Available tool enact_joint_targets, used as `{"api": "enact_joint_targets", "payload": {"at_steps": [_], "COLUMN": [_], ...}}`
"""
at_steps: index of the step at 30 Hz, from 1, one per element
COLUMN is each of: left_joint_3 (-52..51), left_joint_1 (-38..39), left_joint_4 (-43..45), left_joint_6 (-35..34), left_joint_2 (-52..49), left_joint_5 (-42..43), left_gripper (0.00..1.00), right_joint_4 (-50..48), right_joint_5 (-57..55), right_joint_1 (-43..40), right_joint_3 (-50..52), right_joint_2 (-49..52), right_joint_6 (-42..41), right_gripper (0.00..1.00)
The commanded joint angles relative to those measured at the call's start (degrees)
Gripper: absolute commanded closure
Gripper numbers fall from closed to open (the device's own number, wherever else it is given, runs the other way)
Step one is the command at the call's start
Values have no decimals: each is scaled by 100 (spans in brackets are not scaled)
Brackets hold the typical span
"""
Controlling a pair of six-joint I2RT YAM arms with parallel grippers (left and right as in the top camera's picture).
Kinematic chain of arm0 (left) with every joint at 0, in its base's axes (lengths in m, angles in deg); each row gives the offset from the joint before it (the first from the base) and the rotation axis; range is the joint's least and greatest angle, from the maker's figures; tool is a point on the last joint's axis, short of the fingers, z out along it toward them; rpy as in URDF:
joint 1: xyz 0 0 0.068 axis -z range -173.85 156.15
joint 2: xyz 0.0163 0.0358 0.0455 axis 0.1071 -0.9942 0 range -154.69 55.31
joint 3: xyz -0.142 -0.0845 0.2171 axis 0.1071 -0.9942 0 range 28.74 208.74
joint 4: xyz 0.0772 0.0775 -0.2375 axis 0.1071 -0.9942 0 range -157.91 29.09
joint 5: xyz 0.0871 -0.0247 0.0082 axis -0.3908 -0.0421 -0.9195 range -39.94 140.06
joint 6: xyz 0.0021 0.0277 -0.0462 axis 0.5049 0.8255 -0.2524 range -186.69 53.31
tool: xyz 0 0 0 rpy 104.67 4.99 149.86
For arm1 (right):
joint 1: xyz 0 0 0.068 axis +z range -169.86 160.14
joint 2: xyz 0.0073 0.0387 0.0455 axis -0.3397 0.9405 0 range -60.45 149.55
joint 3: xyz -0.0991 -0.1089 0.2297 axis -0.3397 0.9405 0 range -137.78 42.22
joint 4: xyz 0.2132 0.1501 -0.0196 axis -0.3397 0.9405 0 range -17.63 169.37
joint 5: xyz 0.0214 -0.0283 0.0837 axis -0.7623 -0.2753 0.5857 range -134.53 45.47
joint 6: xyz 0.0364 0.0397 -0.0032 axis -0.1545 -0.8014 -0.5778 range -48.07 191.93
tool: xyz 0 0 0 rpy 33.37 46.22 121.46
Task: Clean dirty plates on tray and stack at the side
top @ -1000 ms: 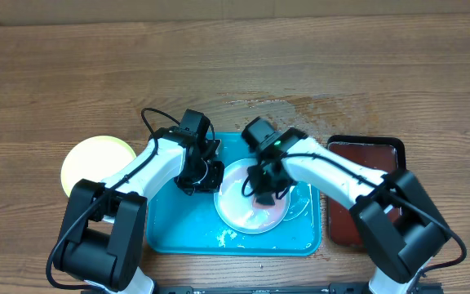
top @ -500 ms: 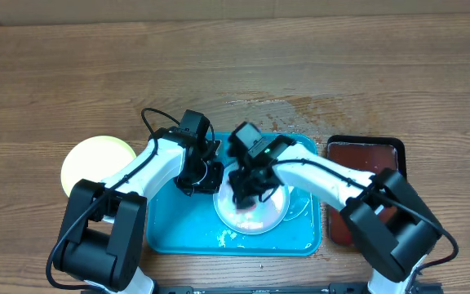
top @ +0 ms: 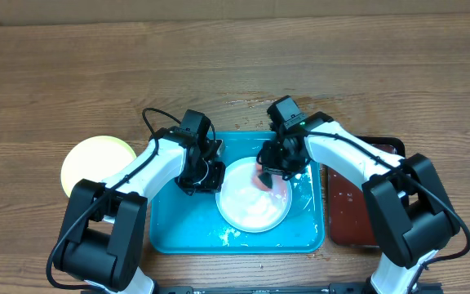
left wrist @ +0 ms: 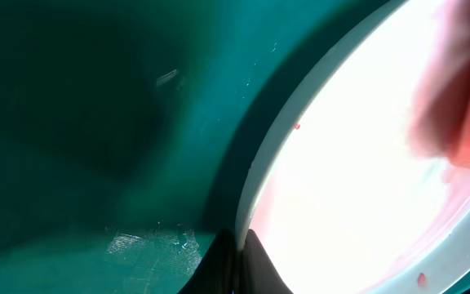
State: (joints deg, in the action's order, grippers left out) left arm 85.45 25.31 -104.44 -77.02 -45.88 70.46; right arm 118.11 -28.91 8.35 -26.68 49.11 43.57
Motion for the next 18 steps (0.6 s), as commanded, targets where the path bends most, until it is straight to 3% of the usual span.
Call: {"api": "enact_joint_targets", "payload": {"at_steps": [1, 11, 18], "left_joint_3": [4, 4, 4], "left_joint_1": [15, 11, 11], "left_joint_4": [-35, 11, 24], "left_joint_6": [44, -22, -22], "left_joint_2": [-59, -59, -59], "left_joint_5": [37, 17, 17], "left_gripper": [95, 95, 96], "right_joint_4": [437, 990, 706], "right_joint_5": [-573, 374, 1263], "right_joint_1": [-131, 284, 767], "right_joint_3": [-13, -13, -13], "right_joint_2": [46, 46, 46], "right_joint_6": [619, 1655, 1683], "right_gripper": [96, 96, 96]}}
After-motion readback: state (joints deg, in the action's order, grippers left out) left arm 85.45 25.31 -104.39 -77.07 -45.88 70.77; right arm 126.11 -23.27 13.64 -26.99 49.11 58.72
